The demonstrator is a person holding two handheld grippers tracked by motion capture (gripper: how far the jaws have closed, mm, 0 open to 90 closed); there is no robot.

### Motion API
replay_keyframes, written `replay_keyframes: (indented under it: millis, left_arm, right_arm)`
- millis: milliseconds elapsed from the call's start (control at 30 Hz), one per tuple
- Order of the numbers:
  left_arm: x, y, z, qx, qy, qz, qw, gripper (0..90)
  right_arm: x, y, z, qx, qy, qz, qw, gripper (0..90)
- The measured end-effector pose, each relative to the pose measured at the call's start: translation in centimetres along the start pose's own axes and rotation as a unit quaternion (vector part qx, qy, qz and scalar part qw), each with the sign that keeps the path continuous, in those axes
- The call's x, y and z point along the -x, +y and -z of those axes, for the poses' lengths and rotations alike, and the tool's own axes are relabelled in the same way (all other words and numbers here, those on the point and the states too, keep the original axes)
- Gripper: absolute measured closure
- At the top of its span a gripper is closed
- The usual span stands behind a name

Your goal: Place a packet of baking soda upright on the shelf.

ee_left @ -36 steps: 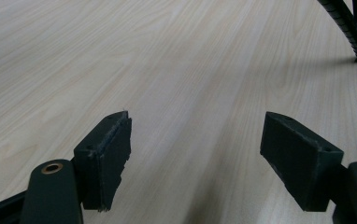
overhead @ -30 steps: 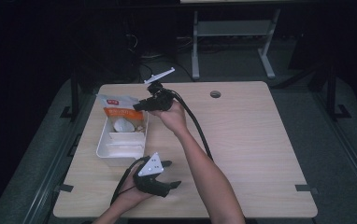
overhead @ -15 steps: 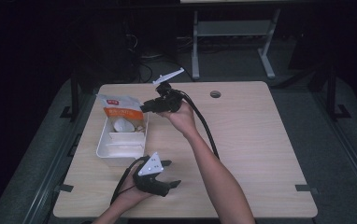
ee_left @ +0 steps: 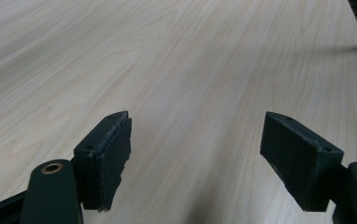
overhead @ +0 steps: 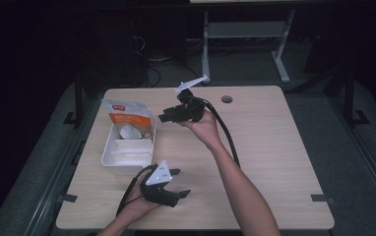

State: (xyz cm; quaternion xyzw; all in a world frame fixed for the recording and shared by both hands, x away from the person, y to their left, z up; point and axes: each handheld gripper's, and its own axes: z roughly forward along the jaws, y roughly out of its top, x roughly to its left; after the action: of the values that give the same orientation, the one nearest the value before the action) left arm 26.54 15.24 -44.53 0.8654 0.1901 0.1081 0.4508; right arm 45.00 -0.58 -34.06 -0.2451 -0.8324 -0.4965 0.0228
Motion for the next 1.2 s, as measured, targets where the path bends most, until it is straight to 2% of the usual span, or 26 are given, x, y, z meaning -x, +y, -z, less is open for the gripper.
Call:
replay_keyframes:
  millis: [567, 733, 1200]
  left_arm:
    - [0.0, 0.0, -0.1, -0.004, 0.003, -0.004, 1.0000, 24.2]
    - [0.0, 0.0, -0.1, -0.004, 0.003, -0.003, 1.0000, 24.2]
    - [-0.2, 0.0, -0.2, -0.004, 0.007, 0.003, 1.0000, 24.2]
  right_arm:
    - [1.1, -2.8, 3.8, 0.013, -0.017, -0.021, 0.9996, 51.8]
    - [1.4, -3.6, 4.9, 0.009, -0.025, -0.024, 0.9994, 49.0]
    - [2.4, -6.7, 8.3, 0.015, -0.039, -0.049, 0.9979, 42.4]
